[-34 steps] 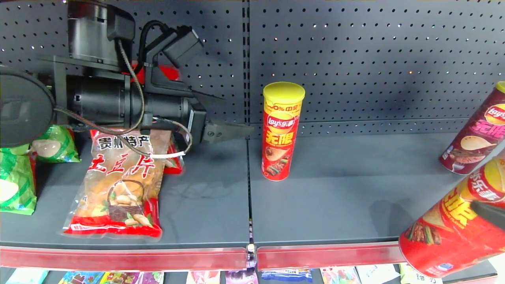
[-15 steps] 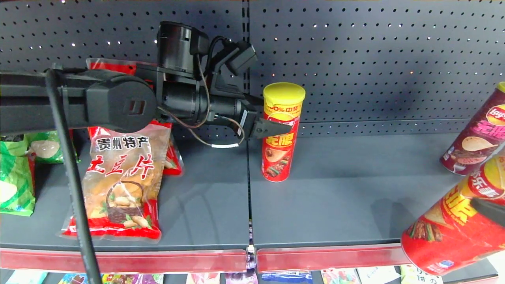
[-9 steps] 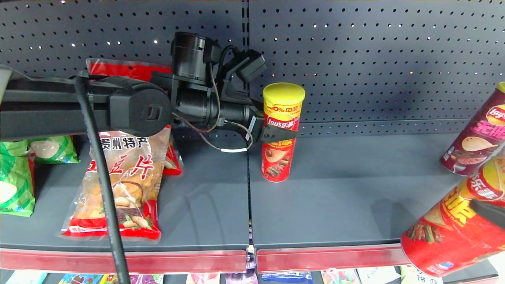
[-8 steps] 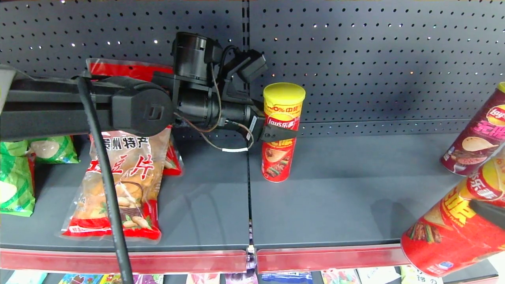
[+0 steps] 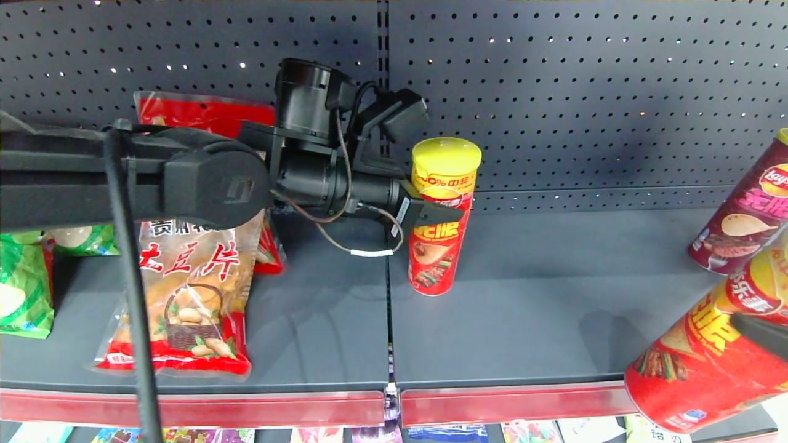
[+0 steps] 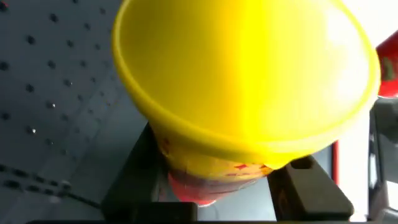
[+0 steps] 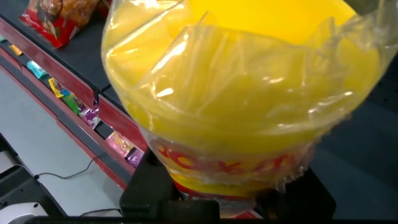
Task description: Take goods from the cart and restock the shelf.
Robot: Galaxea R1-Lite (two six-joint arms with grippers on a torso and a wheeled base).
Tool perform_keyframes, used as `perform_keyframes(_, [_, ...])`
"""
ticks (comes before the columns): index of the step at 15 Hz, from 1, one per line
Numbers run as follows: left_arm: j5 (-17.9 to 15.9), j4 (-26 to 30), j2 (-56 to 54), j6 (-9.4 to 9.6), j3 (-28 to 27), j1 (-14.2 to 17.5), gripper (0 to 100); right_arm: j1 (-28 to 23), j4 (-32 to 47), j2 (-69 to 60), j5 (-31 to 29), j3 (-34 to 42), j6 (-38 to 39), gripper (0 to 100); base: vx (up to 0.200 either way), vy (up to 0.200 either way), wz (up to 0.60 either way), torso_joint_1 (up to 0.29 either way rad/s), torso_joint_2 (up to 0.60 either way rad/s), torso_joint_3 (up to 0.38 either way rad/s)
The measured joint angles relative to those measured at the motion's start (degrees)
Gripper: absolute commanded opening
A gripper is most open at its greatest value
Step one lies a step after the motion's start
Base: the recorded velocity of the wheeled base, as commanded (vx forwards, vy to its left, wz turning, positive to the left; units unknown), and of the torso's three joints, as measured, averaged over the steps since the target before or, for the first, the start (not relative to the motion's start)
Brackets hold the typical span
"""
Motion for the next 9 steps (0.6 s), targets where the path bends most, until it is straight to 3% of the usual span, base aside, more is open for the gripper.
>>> perform_keyframes(6, [2.6,-2.8,-10.0,-0.3,15.1,-3.9,0,0.1,0.0,0.3,0.2,0.0,0.0,0,0.0,0.0,0.0,0.0,0.0,0.0])
perform_keyframes(9, [4.5,-4.4,-12.3,-2.38,18.0,-6.1,0,0.1,0.0,0.6,0.2,-0.2,0.0,0,0.0,0.0,0.0,0.0,0.0,0.0])
